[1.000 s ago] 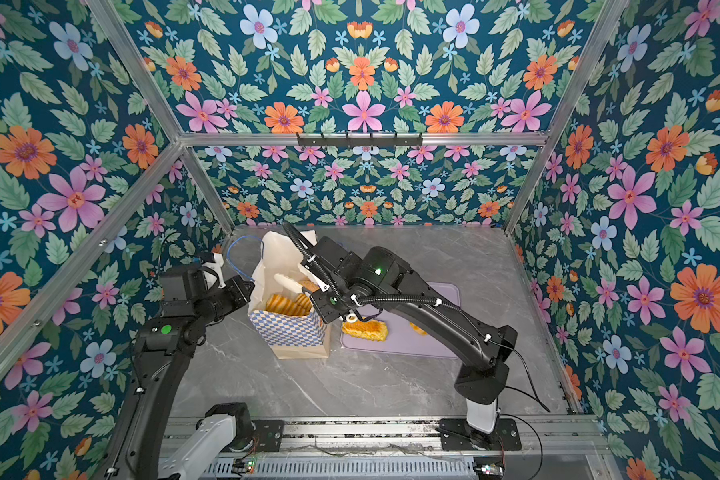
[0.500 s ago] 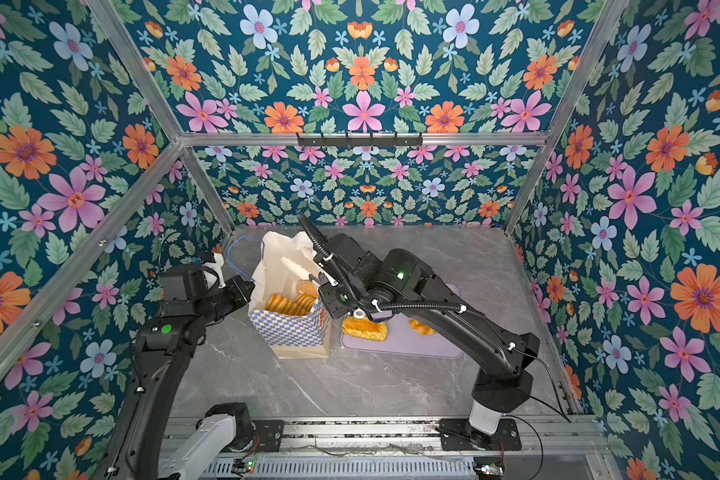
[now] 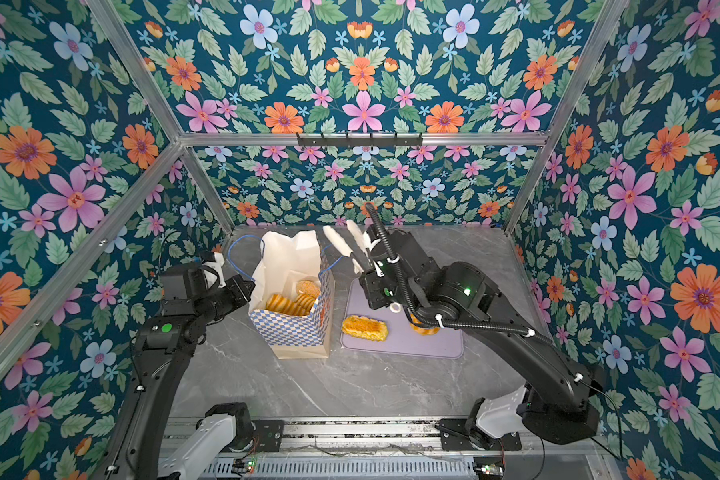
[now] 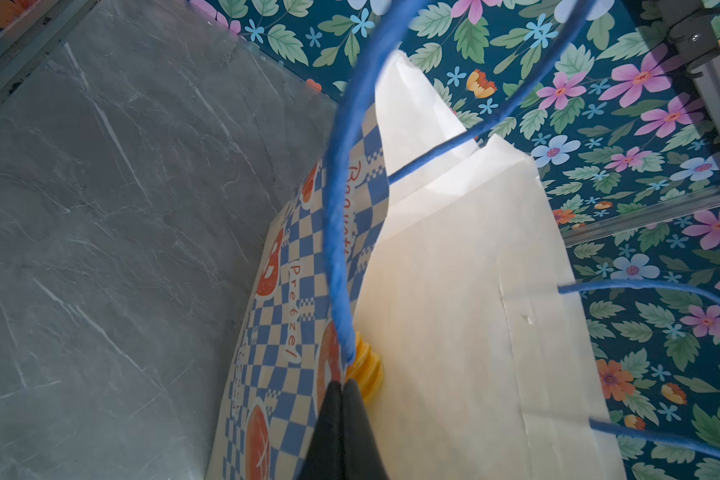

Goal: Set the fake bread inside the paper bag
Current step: 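Swing the empty tongs with the right gripper back over the tray, then lower the tongs onto the glazed ring-shaped bread on the tray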

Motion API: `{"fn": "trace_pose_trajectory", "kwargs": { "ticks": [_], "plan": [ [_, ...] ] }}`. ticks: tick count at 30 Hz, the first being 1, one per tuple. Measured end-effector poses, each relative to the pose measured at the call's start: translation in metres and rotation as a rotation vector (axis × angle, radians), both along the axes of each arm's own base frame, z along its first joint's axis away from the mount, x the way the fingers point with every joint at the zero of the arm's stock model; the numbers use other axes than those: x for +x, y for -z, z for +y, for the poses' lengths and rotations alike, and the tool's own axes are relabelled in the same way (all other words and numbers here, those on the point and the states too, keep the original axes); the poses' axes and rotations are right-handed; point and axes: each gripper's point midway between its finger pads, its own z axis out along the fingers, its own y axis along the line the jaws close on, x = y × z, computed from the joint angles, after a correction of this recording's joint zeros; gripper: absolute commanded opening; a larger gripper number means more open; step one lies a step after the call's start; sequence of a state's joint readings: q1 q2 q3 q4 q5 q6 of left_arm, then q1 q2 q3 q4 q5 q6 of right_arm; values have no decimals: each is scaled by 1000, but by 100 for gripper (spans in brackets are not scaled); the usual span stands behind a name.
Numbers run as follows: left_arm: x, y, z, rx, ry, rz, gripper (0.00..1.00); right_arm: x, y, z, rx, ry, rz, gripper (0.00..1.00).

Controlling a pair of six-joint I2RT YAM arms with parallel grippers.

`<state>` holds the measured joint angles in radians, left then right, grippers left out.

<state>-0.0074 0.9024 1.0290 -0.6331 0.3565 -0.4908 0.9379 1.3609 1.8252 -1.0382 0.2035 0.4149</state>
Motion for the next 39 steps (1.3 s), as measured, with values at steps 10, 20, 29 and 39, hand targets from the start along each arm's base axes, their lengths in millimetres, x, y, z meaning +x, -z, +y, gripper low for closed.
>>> {"fn": "trace_pose_trajectory", "kwargs": {
  "ticks": [10,20,29,39],
  "plan": [
    [1,0,-1,-3,4,3,4,6,35,-51,108,161,122,43],
    [3,0,-2,-5,8,3,4,5,90,-74,133,260,283,43],
    [3,0,-2,-6,10,4,4,10,141,-97,143,365,419,43],
    [3,1,-2,-8,12,7,4,7,198,-132,181,495,555,42]
  ]
}}
